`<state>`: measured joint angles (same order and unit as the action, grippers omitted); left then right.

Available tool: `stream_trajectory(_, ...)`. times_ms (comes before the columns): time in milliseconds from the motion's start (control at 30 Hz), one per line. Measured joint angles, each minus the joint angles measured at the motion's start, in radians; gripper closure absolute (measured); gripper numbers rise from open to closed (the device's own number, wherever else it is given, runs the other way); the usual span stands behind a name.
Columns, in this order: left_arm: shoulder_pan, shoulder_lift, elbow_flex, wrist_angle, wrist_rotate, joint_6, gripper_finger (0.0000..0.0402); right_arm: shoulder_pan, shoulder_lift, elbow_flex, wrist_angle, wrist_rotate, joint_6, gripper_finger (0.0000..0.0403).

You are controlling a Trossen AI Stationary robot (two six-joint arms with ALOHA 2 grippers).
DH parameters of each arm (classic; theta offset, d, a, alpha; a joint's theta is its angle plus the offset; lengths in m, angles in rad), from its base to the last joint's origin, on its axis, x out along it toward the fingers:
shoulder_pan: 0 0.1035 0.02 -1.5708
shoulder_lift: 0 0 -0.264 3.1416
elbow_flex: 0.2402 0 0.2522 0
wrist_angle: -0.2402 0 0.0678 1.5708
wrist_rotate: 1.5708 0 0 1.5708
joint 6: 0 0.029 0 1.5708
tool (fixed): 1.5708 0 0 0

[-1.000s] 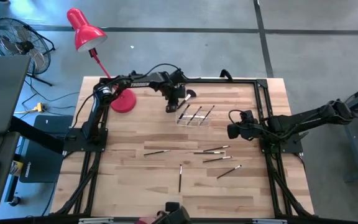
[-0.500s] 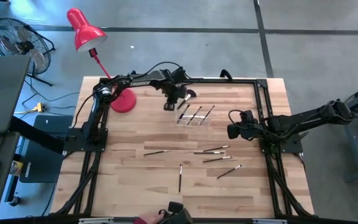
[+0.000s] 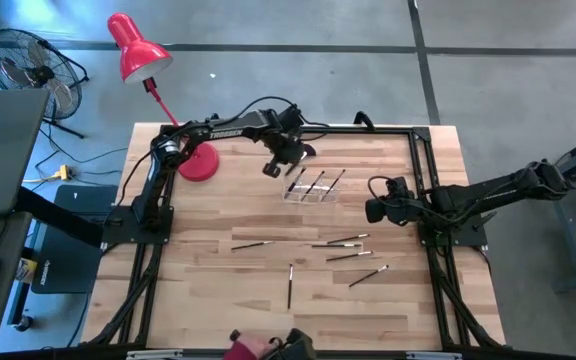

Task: Put items in baskets/containers
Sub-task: Adjust the transparent organizer

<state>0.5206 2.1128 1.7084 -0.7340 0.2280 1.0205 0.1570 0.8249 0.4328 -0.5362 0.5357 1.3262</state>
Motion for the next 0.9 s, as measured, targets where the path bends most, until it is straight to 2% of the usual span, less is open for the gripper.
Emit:
stream_trajectory(133,-0.005,0.001,0.0,-0.003,-0.01,0.04,0.04,0.0,0.0,0.0,0.005,0.009,0.0,0.0403)
stream_trajectory(233,-0.012,0.002,0.001,-0.002,0.003,-0.031,0.0401,0.0,0.0,0.0,0.005,0.009,0.0,0.0403)
stream_trajectory(333,-0.011,-0.011,0.025,-0.03,0.064,-0.125,0.0401,0.0,0.0,0.0,0.005,0.009,0.0,0.0403)
stream_trajectory(533,-0.01,-0.112,0.1,-0.131,0.166,-0.309,0.0401,0.0,0.0,0.0,0.002,0.023,-0.029,0.0403)
stream_trajectory(667,-0.01,-0.188,0.101,-0.154,0.282,-0.409,0.0401,0.0,0.0,0.0,0.003,0.06,-0.073,0.0403)
stream_trajectory(800,-0.006,-0.266,0.037,-0.119,0.366,-0.563,0.0401,0.0,0.0,0.0,0.003,0.066,-0.154,0.0403)
stream_trajectory(900,-0.018,-0.349,-0.081,-0.044,0.324,-0.706,0.0401,0.0,0.0,0.0,0.003,0.056,-0.217,0.0403)
